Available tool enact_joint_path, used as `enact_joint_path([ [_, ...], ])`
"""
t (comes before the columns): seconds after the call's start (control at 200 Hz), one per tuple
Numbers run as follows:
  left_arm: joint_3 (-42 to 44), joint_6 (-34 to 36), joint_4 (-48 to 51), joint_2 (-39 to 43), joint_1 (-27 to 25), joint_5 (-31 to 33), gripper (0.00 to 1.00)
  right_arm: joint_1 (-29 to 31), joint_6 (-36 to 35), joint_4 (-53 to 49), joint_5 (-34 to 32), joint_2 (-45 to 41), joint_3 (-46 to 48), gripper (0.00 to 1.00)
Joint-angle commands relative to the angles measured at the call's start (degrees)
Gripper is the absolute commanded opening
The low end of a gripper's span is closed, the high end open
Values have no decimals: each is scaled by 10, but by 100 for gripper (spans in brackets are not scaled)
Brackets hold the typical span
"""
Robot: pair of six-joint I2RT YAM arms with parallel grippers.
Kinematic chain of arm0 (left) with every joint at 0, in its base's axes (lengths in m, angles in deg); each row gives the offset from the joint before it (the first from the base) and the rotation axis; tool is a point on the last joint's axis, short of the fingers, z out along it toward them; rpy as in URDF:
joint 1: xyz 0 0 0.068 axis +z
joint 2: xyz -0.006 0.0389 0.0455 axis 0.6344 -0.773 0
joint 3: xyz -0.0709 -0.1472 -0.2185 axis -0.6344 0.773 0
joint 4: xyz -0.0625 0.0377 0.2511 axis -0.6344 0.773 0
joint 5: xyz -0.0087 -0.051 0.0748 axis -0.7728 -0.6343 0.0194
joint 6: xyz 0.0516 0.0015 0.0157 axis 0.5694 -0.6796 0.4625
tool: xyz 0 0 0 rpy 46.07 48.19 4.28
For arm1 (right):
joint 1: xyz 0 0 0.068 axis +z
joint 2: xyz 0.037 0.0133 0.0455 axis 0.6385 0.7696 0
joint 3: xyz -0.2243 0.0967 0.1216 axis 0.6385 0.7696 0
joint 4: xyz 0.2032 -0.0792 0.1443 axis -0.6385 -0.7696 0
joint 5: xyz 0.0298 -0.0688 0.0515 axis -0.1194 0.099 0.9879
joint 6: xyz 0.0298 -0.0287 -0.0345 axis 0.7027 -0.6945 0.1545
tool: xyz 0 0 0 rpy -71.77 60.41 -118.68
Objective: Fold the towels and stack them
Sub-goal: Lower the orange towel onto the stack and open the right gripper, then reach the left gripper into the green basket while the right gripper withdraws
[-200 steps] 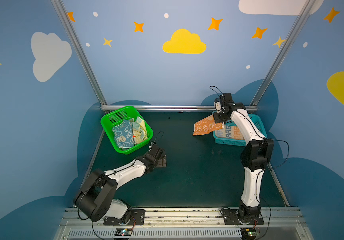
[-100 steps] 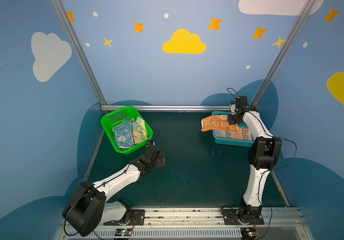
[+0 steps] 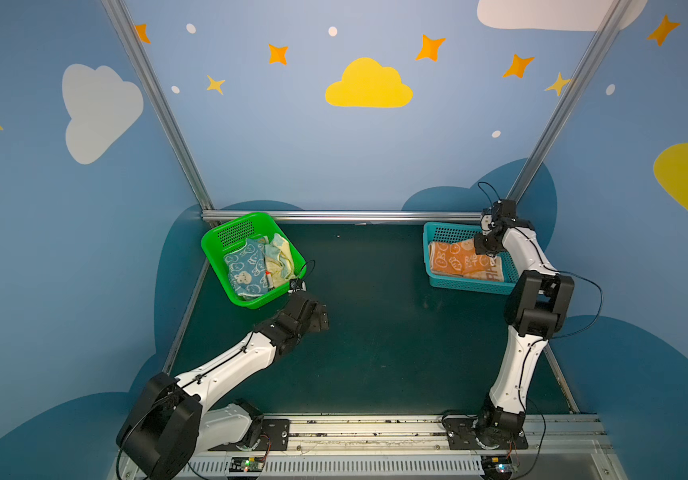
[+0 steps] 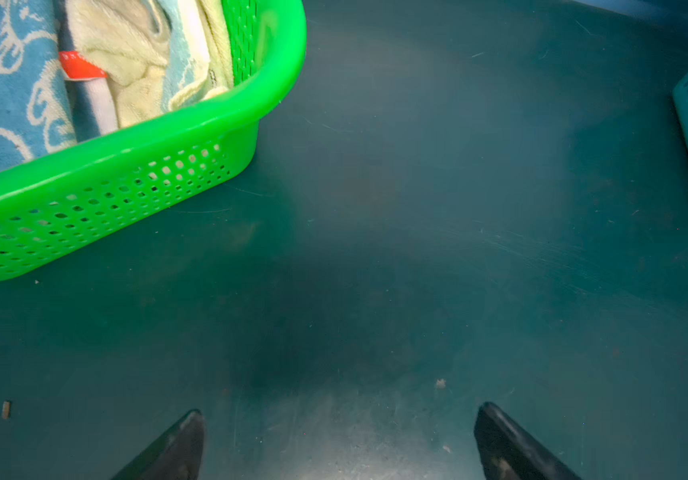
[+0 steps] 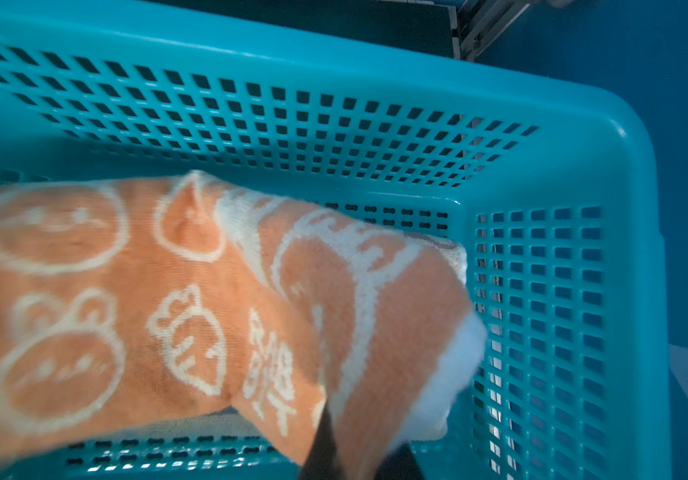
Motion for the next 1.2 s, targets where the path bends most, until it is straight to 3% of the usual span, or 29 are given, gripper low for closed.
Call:
enact_joint_path([
  [0.0,-6,0,11,8,2,15,100,-6,-8,-5,3,21,-1,0],
  [0.14,-15,4,15,1,1,16,100,-10,-5,-10,1,36,-4,0],
  [0.25,-19,6,15,-2,1,15,100,-10,12,-12,-21,46,-4,43],
  [0.416,-20,8,17,0,2,26,100,-11,64,-1,-50,35,3,82],
  [0.831,-18,14,8,-2,11,45,100,19,91,87,-30,-94,116,86],
  [0.986,-36,13,5,-16,28,54,100,81,69,168,-71,-174,212,86],
  [1.086,-56,5,14,-28,47,50,100,135,2,225,-84,-224,275,87],
  [1.197,-75,9,19,-40,70,17,100,186,30,233,-98,-261,300,87],
])
